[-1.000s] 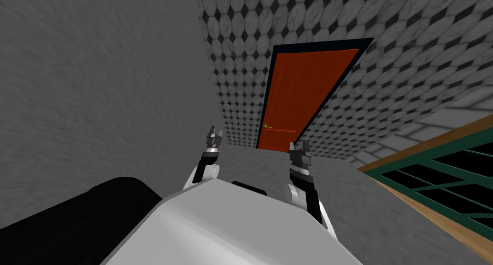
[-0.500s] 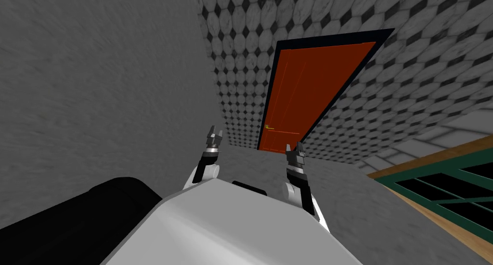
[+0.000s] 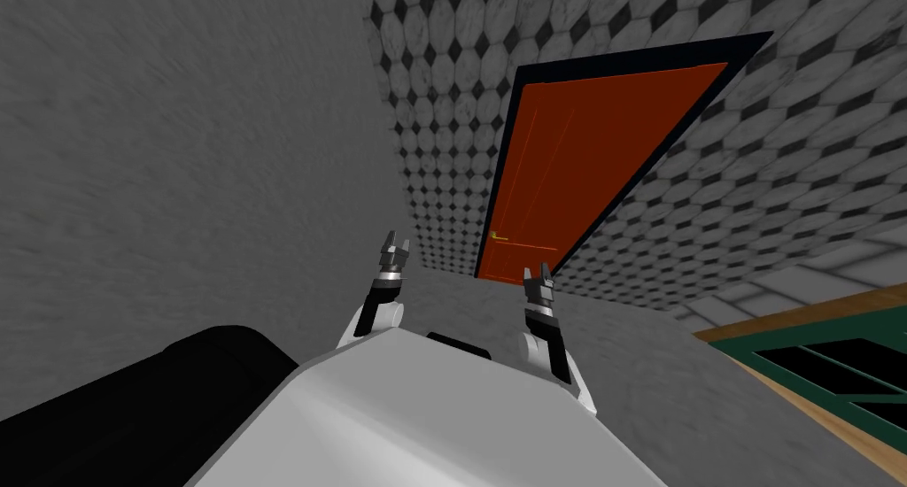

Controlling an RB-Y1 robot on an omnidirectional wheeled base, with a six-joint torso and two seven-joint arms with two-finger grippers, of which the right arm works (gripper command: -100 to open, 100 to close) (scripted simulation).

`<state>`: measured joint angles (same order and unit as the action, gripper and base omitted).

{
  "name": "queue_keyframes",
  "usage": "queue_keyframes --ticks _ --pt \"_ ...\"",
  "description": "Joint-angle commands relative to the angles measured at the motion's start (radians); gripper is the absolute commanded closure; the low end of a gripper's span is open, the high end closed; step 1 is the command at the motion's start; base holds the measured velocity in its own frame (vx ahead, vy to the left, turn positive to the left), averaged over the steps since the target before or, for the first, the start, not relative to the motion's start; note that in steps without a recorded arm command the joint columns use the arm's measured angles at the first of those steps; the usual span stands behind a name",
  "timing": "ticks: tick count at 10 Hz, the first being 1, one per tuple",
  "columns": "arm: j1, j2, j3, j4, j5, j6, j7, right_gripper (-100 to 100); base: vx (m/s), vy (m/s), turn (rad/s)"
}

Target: Pull the door open

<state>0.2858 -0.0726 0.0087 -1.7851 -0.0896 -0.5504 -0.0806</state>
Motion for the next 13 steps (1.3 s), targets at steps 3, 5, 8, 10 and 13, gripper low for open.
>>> queue_keyframes --ticks 3,5,8,10,13 --pt "-0.027 -0.010 -0.007 0.083 -0.004 -0.022 0.003 -100 0.076 -0.011 0.054" --pt "-0.055 -0.017 -0.015 0.152 -0.008 -0.039 0.005 -100 0.065 -0.011 0.051" --pt "-0.097 -0.028 -0.028 0.254 -0.015 -0.064 0.009 -100 0.099 -0.017 0.076" --pt "-0.112 -0.032 -0.032 0.301 -0.017 -0.073 0.010 -100 0.063 -0.009 0.033" --pt "-0.140 -0.038 -0.040 0.377 -0.021 -0.090 0.012 -100 0.075 -0.016 0.054"
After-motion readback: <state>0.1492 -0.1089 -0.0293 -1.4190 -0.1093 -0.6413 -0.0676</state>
